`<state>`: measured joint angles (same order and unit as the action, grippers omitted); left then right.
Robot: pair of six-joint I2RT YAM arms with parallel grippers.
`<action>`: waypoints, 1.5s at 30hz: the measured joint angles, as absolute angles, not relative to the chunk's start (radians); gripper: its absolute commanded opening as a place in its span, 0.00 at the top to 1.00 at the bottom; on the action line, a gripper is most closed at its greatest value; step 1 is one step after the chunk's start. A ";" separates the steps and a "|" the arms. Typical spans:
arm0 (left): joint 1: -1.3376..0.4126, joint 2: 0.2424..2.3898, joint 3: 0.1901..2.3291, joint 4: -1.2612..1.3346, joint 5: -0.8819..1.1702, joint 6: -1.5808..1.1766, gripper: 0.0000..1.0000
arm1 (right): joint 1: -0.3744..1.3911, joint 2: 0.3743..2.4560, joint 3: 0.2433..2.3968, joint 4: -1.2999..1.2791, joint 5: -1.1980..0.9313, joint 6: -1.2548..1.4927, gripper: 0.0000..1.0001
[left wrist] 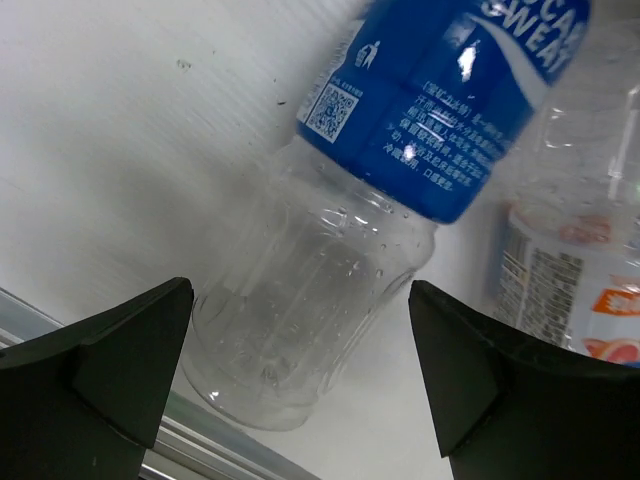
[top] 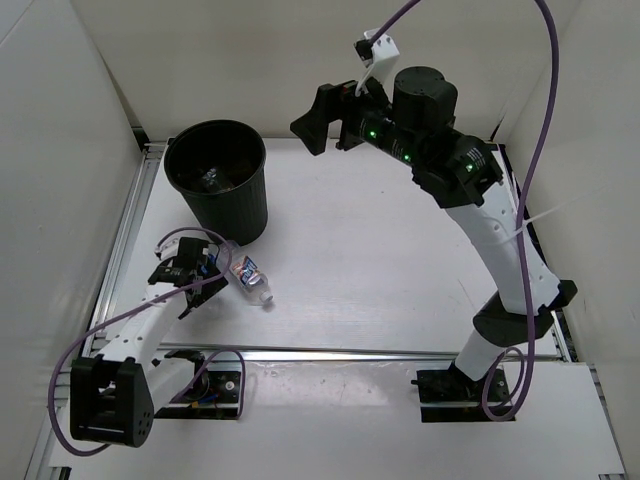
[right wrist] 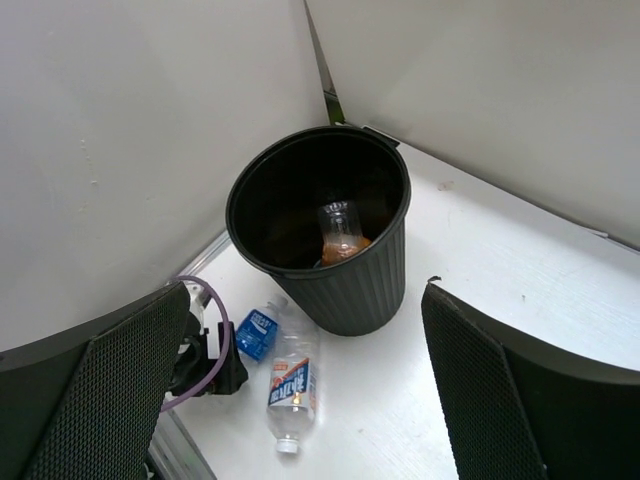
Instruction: Put the plastic bottles in the bin
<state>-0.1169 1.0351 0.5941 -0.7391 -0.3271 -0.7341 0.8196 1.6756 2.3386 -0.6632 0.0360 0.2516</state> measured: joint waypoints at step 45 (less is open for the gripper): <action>-0.117 1.198 1.565 -0.733 -0.521 -0.718 0.49 | 0.809 1.586 2.261 -0.708 0.074 0.220 0.00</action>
